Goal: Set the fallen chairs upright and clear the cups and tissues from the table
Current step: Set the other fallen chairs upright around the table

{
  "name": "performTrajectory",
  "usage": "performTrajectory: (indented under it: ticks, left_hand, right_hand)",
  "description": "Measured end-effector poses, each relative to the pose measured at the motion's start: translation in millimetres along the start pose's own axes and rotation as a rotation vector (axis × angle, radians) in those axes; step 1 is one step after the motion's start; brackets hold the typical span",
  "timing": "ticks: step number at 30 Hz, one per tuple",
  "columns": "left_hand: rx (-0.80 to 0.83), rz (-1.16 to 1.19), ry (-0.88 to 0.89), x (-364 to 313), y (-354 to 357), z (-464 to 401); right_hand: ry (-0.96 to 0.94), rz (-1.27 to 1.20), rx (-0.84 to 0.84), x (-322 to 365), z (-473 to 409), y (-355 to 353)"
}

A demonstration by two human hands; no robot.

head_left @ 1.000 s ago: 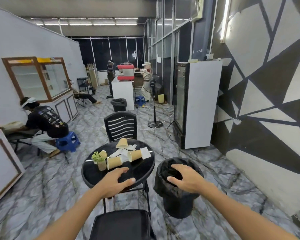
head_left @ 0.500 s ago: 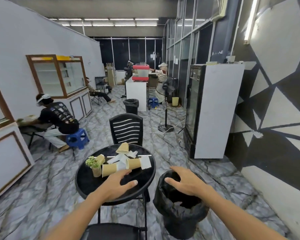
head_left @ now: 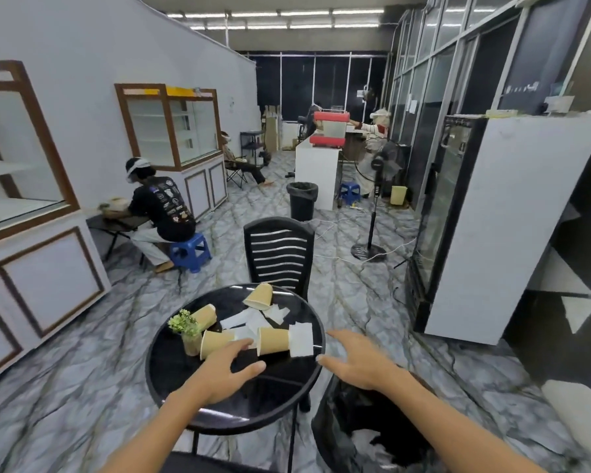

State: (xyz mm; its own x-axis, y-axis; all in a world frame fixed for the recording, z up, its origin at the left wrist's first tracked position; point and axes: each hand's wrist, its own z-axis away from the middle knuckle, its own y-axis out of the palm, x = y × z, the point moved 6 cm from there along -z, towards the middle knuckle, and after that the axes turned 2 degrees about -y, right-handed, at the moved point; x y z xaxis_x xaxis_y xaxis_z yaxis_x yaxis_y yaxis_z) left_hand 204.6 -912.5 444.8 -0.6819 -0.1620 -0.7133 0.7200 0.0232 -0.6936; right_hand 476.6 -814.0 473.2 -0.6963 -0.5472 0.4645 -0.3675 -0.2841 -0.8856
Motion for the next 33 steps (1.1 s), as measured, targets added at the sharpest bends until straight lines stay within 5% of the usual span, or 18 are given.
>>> performTrajectory:
  ticks: [15,33]
  left_hand:
    - [-0.145,-0.086,-0.222,2,-5,-63]
    - [-0.117,-0.239,-0.284,121,8,-164]
  right_hand:
    - [-0.235,-0.048,0.123,-46,-139,-3]
    - [-0.209,-0.02,0.368,-45,-273,134]
